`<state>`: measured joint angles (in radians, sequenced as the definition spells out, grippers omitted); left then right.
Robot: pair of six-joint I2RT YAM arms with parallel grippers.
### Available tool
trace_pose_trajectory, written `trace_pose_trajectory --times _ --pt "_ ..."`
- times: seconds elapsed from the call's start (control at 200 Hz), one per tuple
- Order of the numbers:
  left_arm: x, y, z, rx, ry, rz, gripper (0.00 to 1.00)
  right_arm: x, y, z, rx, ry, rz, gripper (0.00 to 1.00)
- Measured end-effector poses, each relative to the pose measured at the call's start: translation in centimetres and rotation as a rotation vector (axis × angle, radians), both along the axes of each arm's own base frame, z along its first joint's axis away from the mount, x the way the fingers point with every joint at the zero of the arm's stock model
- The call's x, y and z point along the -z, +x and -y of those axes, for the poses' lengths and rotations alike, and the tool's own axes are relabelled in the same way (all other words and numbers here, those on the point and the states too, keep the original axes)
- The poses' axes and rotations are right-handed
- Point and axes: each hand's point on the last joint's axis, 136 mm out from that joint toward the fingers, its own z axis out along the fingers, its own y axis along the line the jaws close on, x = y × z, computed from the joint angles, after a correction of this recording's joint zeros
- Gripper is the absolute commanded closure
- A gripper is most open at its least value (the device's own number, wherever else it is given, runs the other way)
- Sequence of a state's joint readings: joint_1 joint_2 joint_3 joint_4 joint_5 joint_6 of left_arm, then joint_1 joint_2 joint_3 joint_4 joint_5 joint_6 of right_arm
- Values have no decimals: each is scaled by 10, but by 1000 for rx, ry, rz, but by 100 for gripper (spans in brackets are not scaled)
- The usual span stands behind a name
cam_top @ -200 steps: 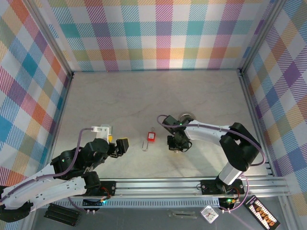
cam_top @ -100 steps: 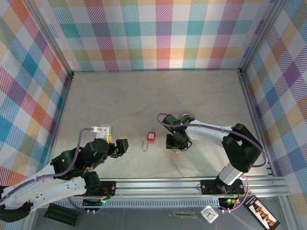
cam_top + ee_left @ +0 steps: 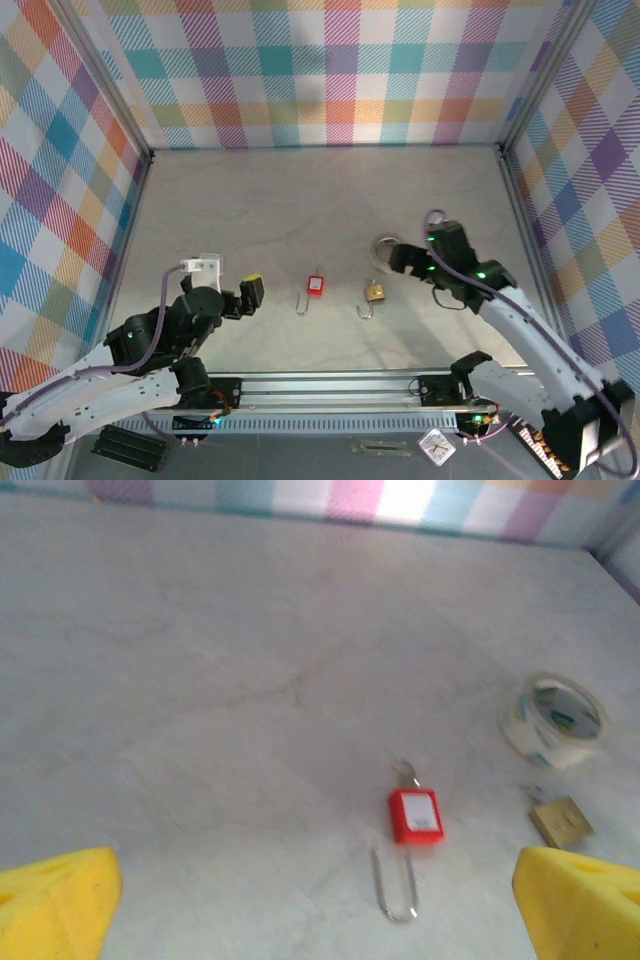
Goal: Unlock with the key
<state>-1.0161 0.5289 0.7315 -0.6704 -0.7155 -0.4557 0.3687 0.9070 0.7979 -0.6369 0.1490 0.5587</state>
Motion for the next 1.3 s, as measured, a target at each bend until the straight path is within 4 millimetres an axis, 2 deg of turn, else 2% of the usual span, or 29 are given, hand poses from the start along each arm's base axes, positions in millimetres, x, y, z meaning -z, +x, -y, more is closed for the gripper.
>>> trace_pose_trajectory --times 0.09,0.15,0.23,0.295,0.415,0.515,0.575,0.67,0.755,0.825,0.905,1.015,1.11,1.185,1.3 --pt "-10 23 -15 -110 24 56 0 0 15 41 112 -33 37 1" --pt "-7 44 -31 -210 50 68 0 7 25 61 162 -59 46 1" --pt "11 74 -57 -342 78 61 0 26 38 82 203 -96 55 1" --pt "37 92 -80 -426 108 44 0 48 43 95 213 -151 81 1" --pt "95 112 -109 -488 184 -17 0 87 43 103 170 -250 190 1" --pt "136 129 -115 -476 259 -67 0 116 34 104 127 -306 237 1" --pt "157 139 -112 -441 299 -85 0 119 37 100 97 -309 273 1" --pt "177 152 -103 -374 325 -73 0 103 56 90 45 -296 387 1" --pt "182 164 -99 -336 307 -42 0 88 72 84 18 -298 477 1" --pt "184 171 -103 -322 264 -24 0 85 83 82 2 -303 516 1" --pt "183 176 -113 -331 219 1 0 91 98 78 -24 -307 524 1" --pt "180 183 -117 -313 177 3 0 106 115 81 -11 -322 459 1" --pt "169 196 -110 -283 151 20 0 87 134 86 31 -332 492 1" --pt "165 200 -107 -266 140 30 0 79 140 88 47 -339 512 1" --pt "167 200 -104 -253 133 24 0 83 138 91 54 -347 493 1"
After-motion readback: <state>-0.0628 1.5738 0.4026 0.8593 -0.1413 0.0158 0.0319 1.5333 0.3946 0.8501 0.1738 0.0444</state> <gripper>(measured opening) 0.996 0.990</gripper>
